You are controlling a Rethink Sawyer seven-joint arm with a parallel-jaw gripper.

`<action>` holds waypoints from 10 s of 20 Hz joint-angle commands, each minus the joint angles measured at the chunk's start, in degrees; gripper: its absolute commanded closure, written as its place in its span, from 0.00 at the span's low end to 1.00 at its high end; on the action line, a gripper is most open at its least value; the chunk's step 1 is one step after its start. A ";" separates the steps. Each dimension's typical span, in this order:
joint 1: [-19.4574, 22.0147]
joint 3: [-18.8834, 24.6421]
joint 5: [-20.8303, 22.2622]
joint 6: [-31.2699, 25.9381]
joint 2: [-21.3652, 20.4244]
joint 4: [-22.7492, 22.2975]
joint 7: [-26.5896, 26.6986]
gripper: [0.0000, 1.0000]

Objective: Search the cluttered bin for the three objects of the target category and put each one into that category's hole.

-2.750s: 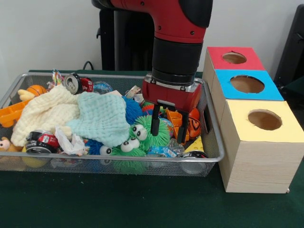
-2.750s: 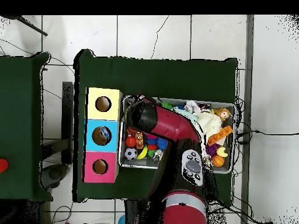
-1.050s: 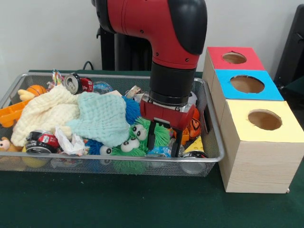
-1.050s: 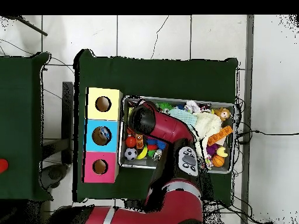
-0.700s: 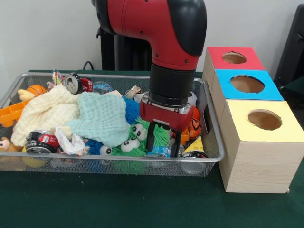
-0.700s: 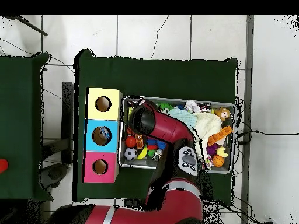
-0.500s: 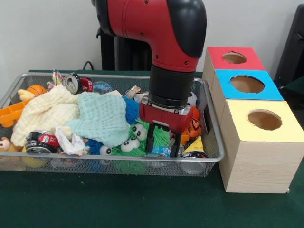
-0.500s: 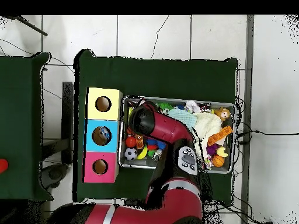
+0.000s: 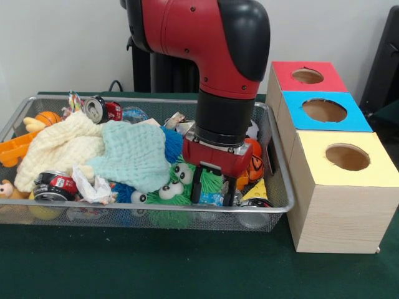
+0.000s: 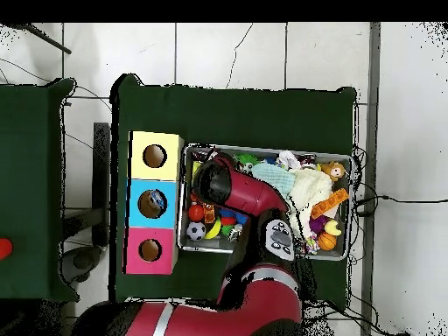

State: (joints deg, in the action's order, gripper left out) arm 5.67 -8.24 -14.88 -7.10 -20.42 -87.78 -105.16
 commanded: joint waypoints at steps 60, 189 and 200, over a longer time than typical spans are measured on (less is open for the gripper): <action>-2.02 2.23 0.03 -7.73 -8.81 -6.91 -8.67 1.00; -24.17 -10.47 -7.15 -17.78 -24.96 -21.79 -16.20 1.00; -24.31 -9.91 -8.17 -15.01 -24.40 -23.19 -16.03 1.00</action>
State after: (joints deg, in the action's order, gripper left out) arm -19.16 -20.02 -20.19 -22.91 -46.85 -108.45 -105.27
